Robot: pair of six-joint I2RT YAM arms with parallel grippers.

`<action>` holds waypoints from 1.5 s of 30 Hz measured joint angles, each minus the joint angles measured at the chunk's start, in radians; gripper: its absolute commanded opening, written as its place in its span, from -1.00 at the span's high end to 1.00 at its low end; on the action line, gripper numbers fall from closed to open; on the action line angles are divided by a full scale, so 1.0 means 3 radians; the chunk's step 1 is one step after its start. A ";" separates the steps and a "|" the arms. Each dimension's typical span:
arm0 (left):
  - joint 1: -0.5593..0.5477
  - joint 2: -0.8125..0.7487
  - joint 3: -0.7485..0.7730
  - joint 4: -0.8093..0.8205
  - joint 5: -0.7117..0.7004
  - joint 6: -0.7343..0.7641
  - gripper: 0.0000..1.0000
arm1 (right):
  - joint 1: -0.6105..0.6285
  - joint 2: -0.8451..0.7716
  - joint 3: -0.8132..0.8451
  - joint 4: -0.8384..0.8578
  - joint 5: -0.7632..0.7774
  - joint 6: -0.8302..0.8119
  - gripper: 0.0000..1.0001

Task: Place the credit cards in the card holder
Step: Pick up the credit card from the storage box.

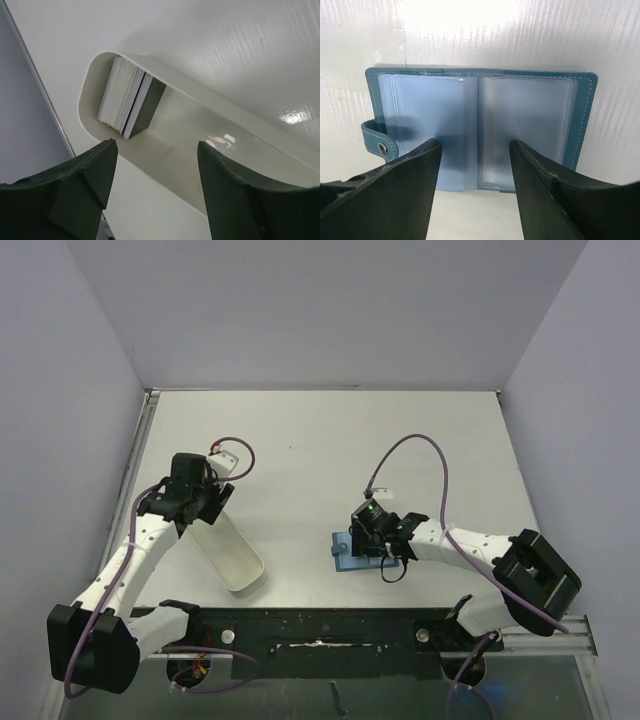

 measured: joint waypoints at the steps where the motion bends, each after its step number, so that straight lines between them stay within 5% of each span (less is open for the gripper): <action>1: 0.0058 0.0033 0.0000 0.0003 -0.0008 0.0025 -0.24 | -0.0018 -0.0001 0.0000 0.0001 -0.0010 -0.0014 -0.16; 17: 0.0333 0.0253 -0.0370 0.0591 -0.0078 0.0543 -0.12 | -0.0065 -0.0090 -0.0095 0.0109 -0.0080 -0.0055 -0.15; 45: 0.0351 0.0821 -0.0408 0.1027 -0.0219 0.0715 0.02 | -0.0123 -0.0252 -0.0225 0.0182 -0.0217 -0.0126 -0.14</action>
